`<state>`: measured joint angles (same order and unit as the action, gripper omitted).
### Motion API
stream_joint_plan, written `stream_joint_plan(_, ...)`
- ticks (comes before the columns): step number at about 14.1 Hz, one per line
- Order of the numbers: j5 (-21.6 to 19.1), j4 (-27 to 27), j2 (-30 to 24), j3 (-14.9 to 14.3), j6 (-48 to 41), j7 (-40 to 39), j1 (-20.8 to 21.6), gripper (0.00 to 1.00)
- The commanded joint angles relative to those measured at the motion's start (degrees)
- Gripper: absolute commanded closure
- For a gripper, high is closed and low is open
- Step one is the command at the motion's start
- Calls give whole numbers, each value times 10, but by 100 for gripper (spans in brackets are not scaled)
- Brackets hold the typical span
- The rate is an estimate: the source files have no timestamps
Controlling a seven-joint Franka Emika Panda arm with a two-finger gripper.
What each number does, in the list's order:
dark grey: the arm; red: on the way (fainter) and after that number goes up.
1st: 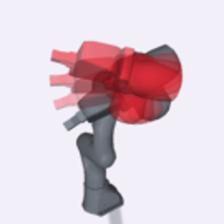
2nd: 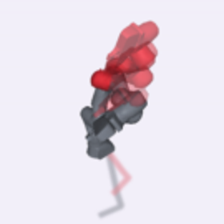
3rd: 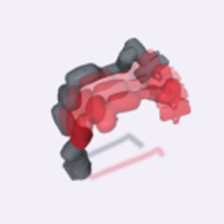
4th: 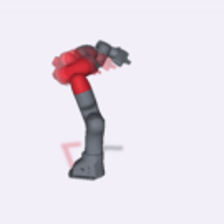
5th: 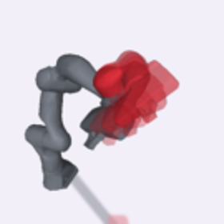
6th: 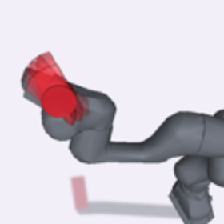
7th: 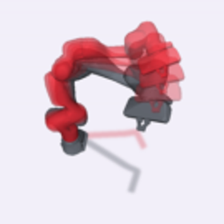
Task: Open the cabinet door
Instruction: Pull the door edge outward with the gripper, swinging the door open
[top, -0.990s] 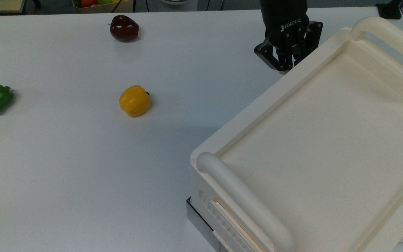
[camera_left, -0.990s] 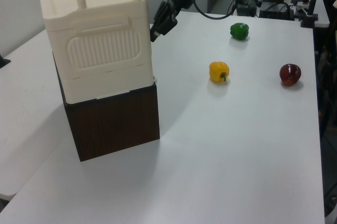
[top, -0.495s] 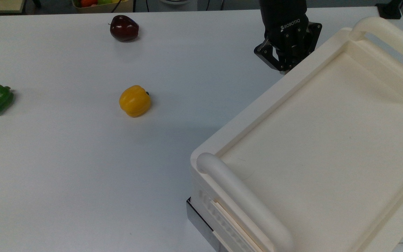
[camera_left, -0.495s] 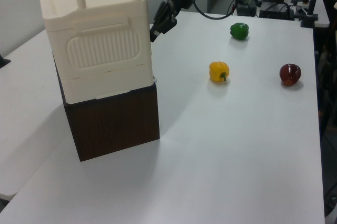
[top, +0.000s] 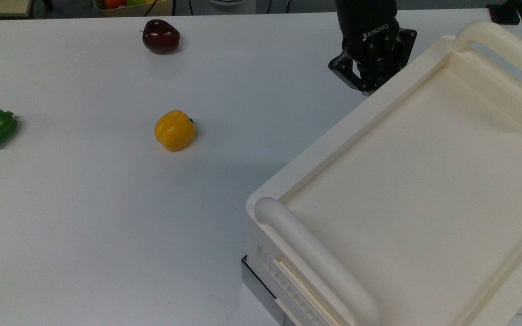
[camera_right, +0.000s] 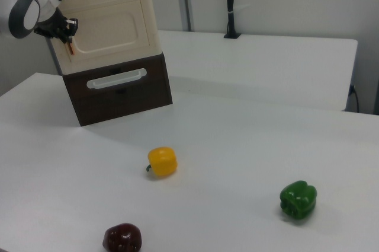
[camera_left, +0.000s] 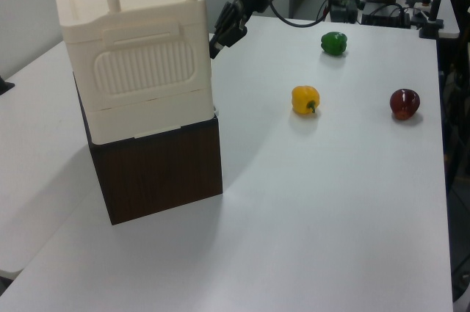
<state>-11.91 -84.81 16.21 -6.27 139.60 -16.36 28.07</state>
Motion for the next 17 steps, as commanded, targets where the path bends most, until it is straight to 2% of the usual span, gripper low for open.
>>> stream_joint_plan(1,7,-15,-8,-21,-27,12,-12,100)
stream_joint_plan(5,5,-16,-41,-26,-105,11,-33,99)
stream_joint_plan(7,5,-16,-52,-49,-159,12,-35,91)
stream_joint_plan(8,10,-15,-57,-68,-196,12,-35,76)
stream_joint_plan(10,14,-15,-69,-108,-265,12,-36,32)
stream_joint_plan(12,28,-13,-76,-138,-308,12,-37,21)
stream_joint_plan(14,44,-14,-76,-155,-344,13,-38,18)
stream_joint_plan(16,56,-13,-76,-178,-376,17,-39,0)
stream_joint_plan(17,59,-12,-76,-185,-388,31,-40,0)
